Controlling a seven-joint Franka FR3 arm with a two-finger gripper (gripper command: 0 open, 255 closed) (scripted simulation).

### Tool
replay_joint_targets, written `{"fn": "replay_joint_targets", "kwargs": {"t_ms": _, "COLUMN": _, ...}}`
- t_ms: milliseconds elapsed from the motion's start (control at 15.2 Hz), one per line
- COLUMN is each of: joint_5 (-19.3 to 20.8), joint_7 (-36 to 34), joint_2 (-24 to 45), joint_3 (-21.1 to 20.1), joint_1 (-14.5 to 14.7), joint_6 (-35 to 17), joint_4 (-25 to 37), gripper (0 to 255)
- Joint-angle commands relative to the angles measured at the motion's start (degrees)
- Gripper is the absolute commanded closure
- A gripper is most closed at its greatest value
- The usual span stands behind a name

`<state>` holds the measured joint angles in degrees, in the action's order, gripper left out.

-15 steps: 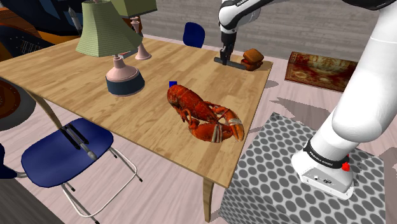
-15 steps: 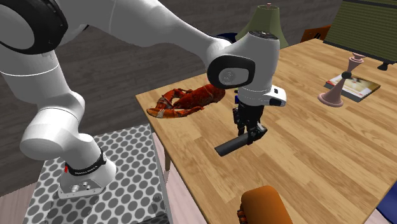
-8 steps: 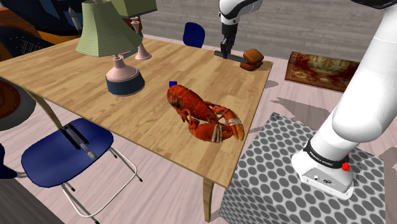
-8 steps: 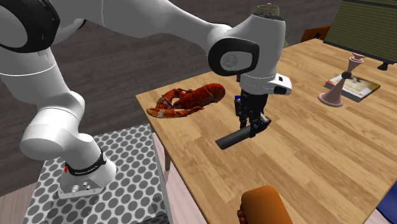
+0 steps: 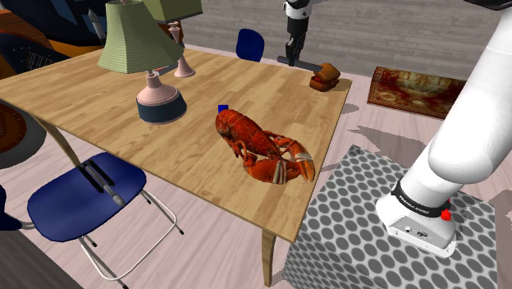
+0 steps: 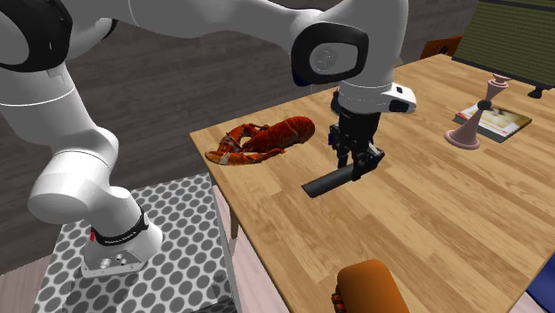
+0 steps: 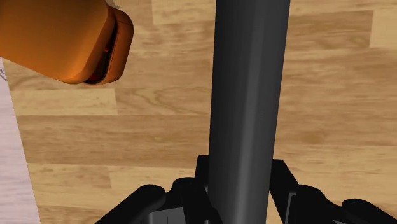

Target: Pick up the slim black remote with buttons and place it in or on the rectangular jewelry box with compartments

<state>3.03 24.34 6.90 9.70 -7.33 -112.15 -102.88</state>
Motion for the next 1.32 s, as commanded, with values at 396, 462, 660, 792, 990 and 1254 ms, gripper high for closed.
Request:
{"fn": "replay_joint_targets", "kwargs": {"t_ms": 396, "joint_5": -1.5, "joint_7": 9.6, "joint_2": 2.2, "joint_3": 3.8, "joint_1": -5.4, "joint_6": 0.1, "joint_4": 2.8, "gripper": 255}}
{"fn": "replay_joint_targets", "kwargs": {"t_ms": 462, "joint_5": -1.8, "joint_7": 10.9, "joint_2": 2.8, "joint_3": 4.3, "joint_1": -6.2, "joint_6": 0.1, "joint_4": 3.4, "gripper": 255}}
{"fn": "replay_joint_targets", "kwargs": {"t_ms": 660, "joint_5": -2.9, "joint_7": 15.1, "joint_2": 4.8, "joint_3": 5.7, "joint_1": -8.6, "joint_6": 0.3, "joint_4": 5.7, "gripper": 255}}
{"fn": "replay_joint_targets", "kwargs": {"t_ms": 792, "joint_5": -3.7, "joint_7": 17.8, "joint_2": 6.4, "joint_3": 6.6, "joint_1": -10.4, "joint_6": 0.5, "joint_4": 7.5, "gripper": 255}}
{"fn": "replay_joint_targets", "kwargs": {"t_ms": 990, "joint_5": -5.0, "joint_7": 21.9, "joint_2": 9.2, "joint_3": 7.7, "joint_1": -13.1, "joint_6": 1.2, "joint_4": 11.0, "gripper": 255}}
{"fn": "replay_joint_targets", "kwargs": {"t_ms": 1254, "joint_5": -5.7, "joint_7": 23.3, "joint_2": 10.7, "joint_3": 8.0, "joint_1": -14.2, "joint_6": -0.7, "joint_4": 10.5, "gripper": 255}}
